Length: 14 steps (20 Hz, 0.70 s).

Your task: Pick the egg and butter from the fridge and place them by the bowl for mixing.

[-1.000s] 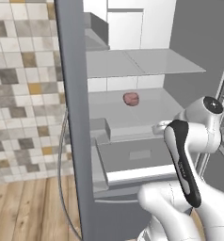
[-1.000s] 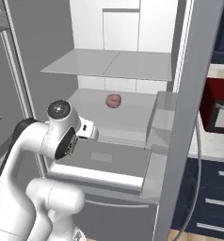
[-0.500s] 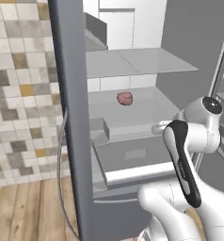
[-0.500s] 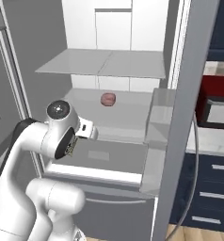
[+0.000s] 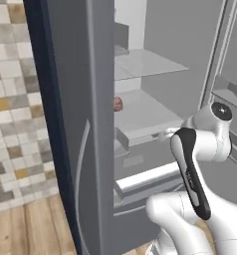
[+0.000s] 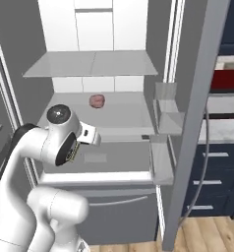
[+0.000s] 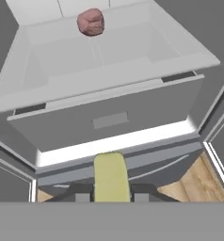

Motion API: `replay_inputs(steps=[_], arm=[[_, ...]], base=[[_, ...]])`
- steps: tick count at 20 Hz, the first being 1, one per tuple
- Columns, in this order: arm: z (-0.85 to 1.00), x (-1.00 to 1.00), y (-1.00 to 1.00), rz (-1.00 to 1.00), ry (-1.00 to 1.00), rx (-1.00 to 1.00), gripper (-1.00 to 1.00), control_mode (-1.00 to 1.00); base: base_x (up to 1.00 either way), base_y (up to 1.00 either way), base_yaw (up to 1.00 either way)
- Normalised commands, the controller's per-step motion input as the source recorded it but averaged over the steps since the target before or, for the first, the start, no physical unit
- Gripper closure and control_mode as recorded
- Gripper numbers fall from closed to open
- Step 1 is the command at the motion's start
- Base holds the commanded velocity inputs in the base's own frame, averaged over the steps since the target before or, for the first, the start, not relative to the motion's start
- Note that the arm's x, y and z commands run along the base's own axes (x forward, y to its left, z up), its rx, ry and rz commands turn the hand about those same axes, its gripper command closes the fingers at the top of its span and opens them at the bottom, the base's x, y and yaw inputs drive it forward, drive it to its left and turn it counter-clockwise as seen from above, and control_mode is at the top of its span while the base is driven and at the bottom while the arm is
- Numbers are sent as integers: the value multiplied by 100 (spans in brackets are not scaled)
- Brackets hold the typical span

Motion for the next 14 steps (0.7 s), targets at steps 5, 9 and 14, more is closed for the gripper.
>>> replay_inputs(steps=[5, 9, 14], arm=[[0, 0, 0, 0, 0, 0, 100, 100], [0, 0, 0, 0, 0, 0, 100, 100], [0, 0, 0, 0, 0, 0, 100, 100]], base=[[-36, -4, -41], [-39, 20, -49], [-64, 22, -35]])
